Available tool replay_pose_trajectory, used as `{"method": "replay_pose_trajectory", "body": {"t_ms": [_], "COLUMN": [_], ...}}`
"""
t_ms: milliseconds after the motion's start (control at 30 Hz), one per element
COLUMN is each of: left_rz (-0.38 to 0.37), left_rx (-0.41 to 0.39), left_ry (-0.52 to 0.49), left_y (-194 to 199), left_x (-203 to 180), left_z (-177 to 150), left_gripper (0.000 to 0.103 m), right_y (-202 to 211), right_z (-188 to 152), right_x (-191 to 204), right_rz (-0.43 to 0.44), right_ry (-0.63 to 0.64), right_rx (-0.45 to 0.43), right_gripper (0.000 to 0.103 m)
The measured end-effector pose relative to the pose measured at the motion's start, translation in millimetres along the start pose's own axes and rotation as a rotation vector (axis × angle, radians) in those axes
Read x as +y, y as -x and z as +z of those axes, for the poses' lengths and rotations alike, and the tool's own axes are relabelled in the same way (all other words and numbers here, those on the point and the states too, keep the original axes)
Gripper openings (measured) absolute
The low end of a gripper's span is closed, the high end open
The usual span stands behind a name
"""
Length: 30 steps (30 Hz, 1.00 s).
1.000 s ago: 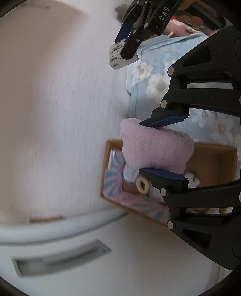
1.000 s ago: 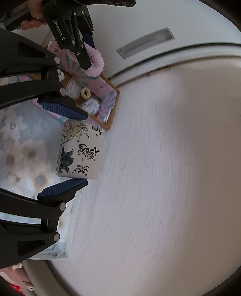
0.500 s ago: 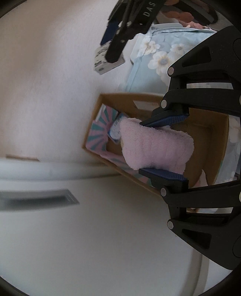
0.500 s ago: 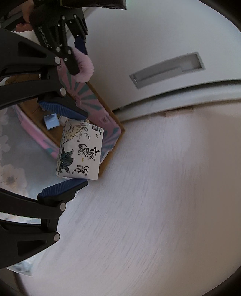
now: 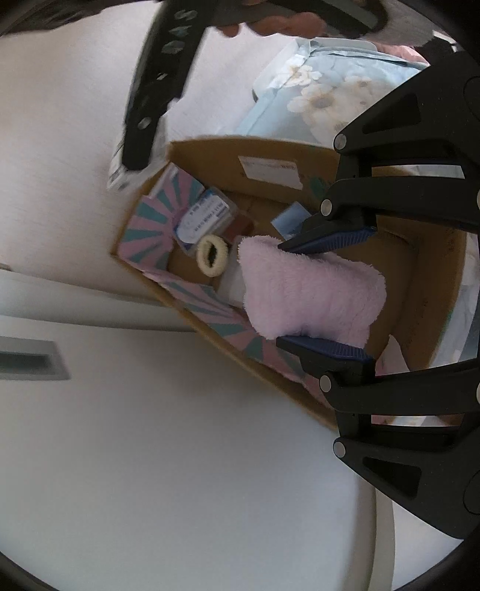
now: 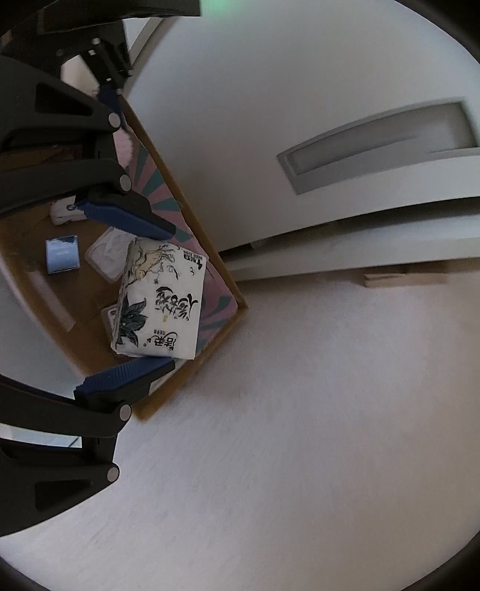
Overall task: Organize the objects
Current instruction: 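Carry the pink clip and patterned box with both tools over the cardboard box, then open both tools to drop the clip and patterned box into the box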
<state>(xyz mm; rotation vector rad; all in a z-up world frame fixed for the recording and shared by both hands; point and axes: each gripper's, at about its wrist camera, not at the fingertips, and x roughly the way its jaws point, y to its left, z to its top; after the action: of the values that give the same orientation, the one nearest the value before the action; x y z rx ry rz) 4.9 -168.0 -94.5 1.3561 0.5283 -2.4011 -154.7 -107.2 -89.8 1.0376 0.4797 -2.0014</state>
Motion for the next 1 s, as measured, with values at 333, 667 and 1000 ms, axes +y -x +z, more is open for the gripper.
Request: {"method": "replay_pose_trajectory", "body": {"t_ms": [333, 667, 1000], "left_rz": [0.007, 0.037, 0.006], "left_rx": [0.097, 0.092, 0.056], "left_ry": [-0.003, -0.046, -0.027], "left_y": [-46, -48, -39], "left_x": [-11, -22, -21], "left_z": [-14, -9, -15], "left_gripper": [0.039, 0.045, 0.103], "right_y": [-77, -83, -91], "right_z": [3, 13, 20], "right_x": [7, 6, 8], "right_rz": [0.058, 0.147, 0.113], "right_ry": [0.054, 0.030, 0.045], "right_rx": [0.145, 0.146, 0.141], "right_gripper": [0.060, 0.081, 0.102]}}
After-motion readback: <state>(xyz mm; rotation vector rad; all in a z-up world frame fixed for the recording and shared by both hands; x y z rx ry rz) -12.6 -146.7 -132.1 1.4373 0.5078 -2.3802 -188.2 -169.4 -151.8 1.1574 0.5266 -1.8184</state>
